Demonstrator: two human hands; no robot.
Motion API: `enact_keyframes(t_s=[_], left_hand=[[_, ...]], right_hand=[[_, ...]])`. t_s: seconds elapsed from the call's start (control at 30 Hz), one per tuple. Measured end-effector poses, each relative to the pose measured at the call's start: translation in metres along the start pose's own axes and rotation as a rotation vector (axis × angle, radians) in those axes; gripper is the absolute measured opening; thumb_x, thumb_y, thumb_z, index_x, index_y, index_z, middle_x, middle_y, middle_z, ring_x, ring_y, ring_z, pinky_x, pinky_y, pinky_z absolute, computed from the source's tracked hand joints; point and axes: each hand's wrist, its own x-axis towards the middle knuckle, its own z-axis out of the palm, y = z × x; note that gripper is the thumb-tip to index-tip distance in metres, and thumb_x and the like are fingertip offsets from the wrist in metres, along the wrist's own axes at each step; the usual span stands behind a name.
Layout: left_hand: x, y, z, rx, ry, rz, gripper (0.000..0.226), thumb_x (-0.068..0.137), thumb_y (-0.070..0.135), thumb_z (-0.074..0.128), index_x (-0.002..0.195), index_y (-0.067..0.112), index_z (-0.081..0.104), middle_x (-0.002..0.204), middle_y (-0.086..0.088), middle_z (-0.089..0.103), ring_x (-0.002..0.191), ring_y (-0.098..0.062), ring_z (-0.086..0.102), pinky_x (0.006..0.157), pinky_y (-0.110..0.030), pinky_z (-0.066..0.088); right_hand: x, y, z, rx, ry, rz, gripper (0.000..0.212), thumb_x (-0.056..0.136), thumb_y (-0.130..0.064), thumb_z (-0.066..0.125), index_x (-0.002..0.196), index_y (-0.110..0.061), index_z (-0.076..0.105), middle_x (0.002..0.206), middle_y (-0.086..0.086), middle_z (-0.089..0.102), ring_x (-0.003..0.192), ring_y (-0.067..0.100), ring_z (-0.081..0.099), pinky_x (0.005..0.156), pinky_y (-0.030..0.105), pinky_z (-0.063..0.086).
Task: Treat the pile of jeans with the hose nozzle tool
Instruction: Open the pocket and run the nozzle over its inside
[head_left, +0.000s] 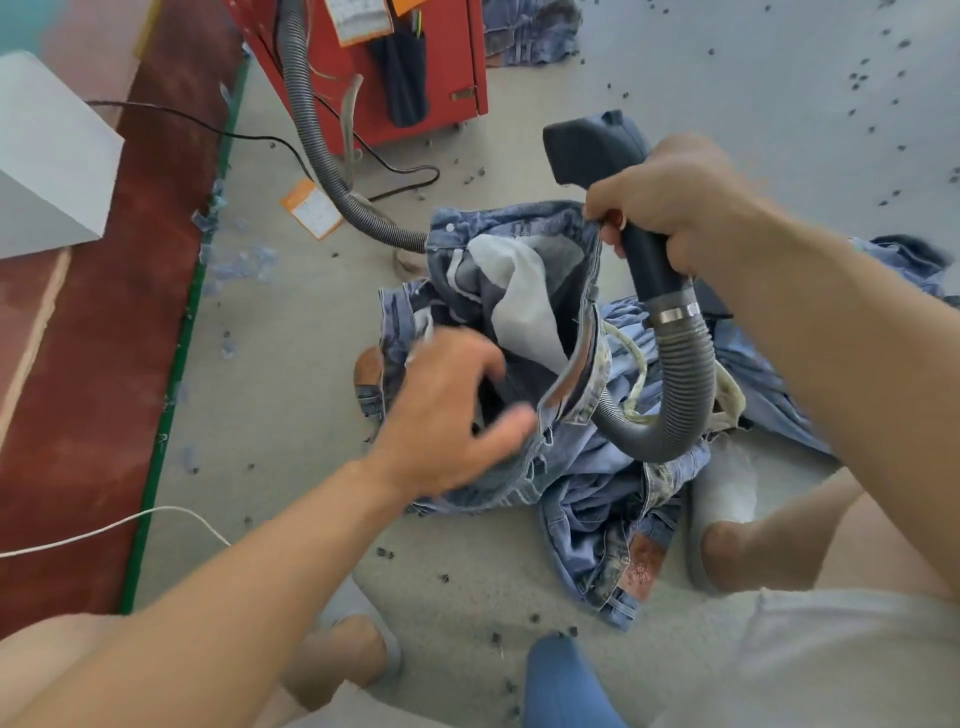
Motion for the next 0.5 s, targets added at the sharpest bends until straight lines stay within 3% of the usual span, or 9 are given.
enact_keyframes(t_s=[0.07, 0.1, 0.13, 0.17, 0.23, 0.3, 0.4, 0.43, 0.5], left_hand=[[-0.019, -0.004, 0.008, 0.010, -0.555, -0.134, 0.088, 0.071, 0.086, 0.067, 0.134, 0.030, 0.041, 0.124, 0.010, 0.052, 0.110, -0.010, 0.051, 0.095, -0.031, 0.049], [-0.027, -0.009, 0.012, 0.078, -0.745, -0.151, 0.098, 0.068, 0.086, 0.069, 0.142, 0.029, 0.041, 0.134, 0.007, 0.055, 0.117, -0.012, 0.054, 0.099, -0.033, 0.050], [-0.031, -0.015, 0.013, 0.110, -0.865, -0.155, 0.089, 0.076, 0.077, 0.071, 0.145, 0.026, 0.046, 0.137, 0.005, 0.059, 0.118, -0.016, 0.058, 0.099, -0.035, 0.050], [-0.030, -0.020, 0.011, 0.092, -0.886, -0.165, 0.062, 0.088, 0.060, 0.071, 0.137, 0.025, 0.057, 0.128, 0.003, 0.066, 0.110, -0.017, 0.063, 0.092, -0.034, 0.050], [-0.019, -0.025, -0.001, -0.019, -0.727, -0.249, 0.005, 0.101, 0.035, 0.065, 0.104, 0.035, 0.068, 0.089, 0.017, 0.069, 0.078, -0.004, 0.062, 0.074, -0.032, 0.047], [-0.005, -0.026, -0.022, -0.189, -0.598, -0.348, 0.023, 0.102, 0.028, 0.063, 0.099, 0.050, 0.065, 0.075, 0.024, 0.064, 0.066, 0.006, 0.056, 0.068, -0.025, 0.049], [0.010, -0.021, -0.056, -0.372, -0.436, -0.401, 0.033, 0.101, 0.020, 0.065, 0.105, 0.052, 0.065, 0.099, 0.025, 0.072, 0.089, 0.006, 0.067, 0.077, -0.010, 0.048], [0.013, -0.019, -0.063, -0.425, -0.399, -0.420, 0.033, 0.101, 0.016, 0.064, 0.107, 0.048, 0.067, 0.102, 0.020, 0.073, 0.094, 0.003, 0.068, 0.080, -0.014, 0.049], [0.017, -0.016, -0.072, -0.539, -0.336, -0.469, 0.027, 0.101, 0.010, 0.063, 0.111, 0.033, 0.070, 0.107, 0.000, 0.075, 0.097, -0.012, 0.067, 0.089, -0.037, 0.056]], right_hand=[[0.010, -0.002, -0.006, 0.018, -0.002, 0.007, 0.021, 0.072, 0.001, 0.075, 0.088, -0.003, 0.062, 0.055, 0.011, 0.057, 0.039, 0.017, 0.054, 0.048, 0.030, 0.053], [0.014, -0.003, -0.008, 0.027, -0.010, 0.013, 0.020, 0.072, 0.000, 0.074, 0.087, -0.005, 0.062, 0.055, 0.010, 0.058, 0.039, 0.017, 0.054, 0.050, 0.030, 0.053], [0.017, -0.004, -0.009, 0.036, -0.014, 0.019, 0.020, 0.072, 0.000, 0.074, 0.088, -0.005, 0.063, 0.057, 0.009, 0.058, 0.040, 0.016, 0.054, 0.051, 0.031, 0.053], [0.020, -0.004, -0.011, 0.043, -0.013, 0.021, 0.021, 0.073, 0.000, 0.074, 0.090, -0.006, 0.063, 0.059, 0.009, 0.059, 0.040, 0.015, 0.055, 0.052, 0.031, 0.053], [0.022, -0.001, -0.014, 0.042, -0.006, 0.023, 0.027, 0.077, 0.000, 0.074, 0.099, -0.007, 0.061, 0.066, 0.011, 0.061, 0.039, 0.014, 0.056, 0.049, 0.029, 0.053], [0.018, 0.002, -0.020, 0.010, -0.034, 0.015, 0.029, 0.083, -0.007, 0.077, 0.107, -0.007, 0.061, 0.077, 0.013, 0.067, 0.042, 0.014, 0.059, 0.048, 0.027, 0.053], [0.000, 0.001, -0.027, -0.071, -0.039, -0.139, 0.033, 0.091, -0.025, 0.076, 0.114, -0.008, 0.060, 0.089, 0.012, 0.070, 0.050, 0.016, 0.065, 0.050, 0.036, 0.061], [-0.009, 0.000, -0.030, -0.085, -0.028, -0.217, 0.033, 0.093, -0.029, 0.074, 0.115, -0.010, 0.057, 0.086, 0.011, 0.067, 0.049, 0.015, 0.066, 0.049, 0.037, 0.060], [-0.031, -0.002, -0.036, -0.109, -0.012, -0.355, 0.032, 0.095, -0.035, 0.072, 0.113, -0.018, 0.051, 0.075, 0.004, 0.063, 0.045, 0.011, 0.067, 0.044, 0.031, 0.059]])
